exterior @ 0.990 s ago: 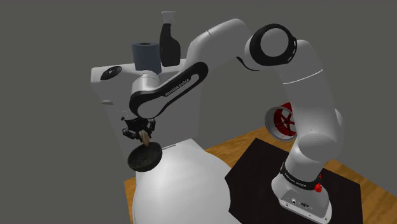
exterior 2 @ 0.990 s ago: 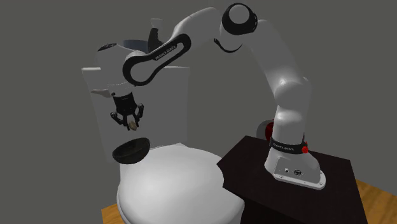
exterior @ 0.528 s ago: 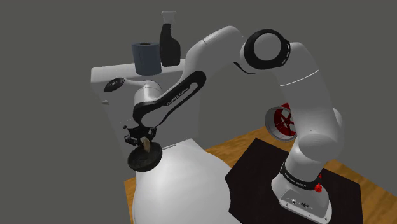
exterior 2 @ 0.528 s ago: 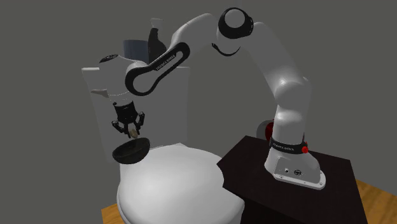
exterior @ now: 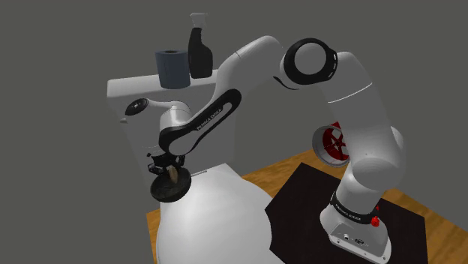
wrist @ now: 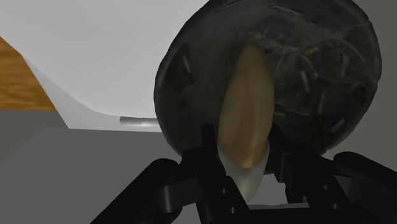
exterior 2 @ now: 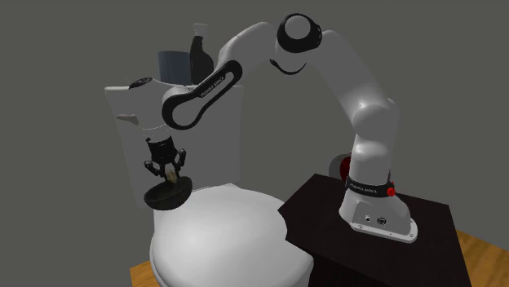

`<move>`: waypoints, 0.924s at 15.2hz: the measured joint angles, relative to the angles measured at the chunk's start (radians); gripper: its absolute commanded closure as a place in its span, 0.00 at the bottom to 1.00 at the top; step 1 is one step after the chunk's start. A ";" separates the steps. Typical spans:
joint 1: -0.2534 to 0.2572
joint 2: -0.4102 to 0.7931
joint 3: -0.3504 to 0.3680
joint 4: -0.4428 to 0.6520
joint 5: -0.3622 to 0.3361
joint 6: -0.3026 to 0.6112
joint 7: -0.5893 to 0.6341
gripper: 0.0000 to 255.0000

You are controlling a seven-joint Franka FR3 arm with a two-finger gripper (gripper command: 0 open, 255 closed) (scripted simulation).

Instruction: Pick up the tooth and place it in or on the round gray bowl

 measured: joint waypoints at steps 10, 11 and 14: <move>0.002 -0.007 0.005 0.005 0.007 -0.011 -0.002 0.00; 0.002 -0.019 0.013 0.012 0.017 -0.028 -0.008 0.00; -0.001 -0.058 0.035 0.017 0.045 -0.067 -0.020 0.00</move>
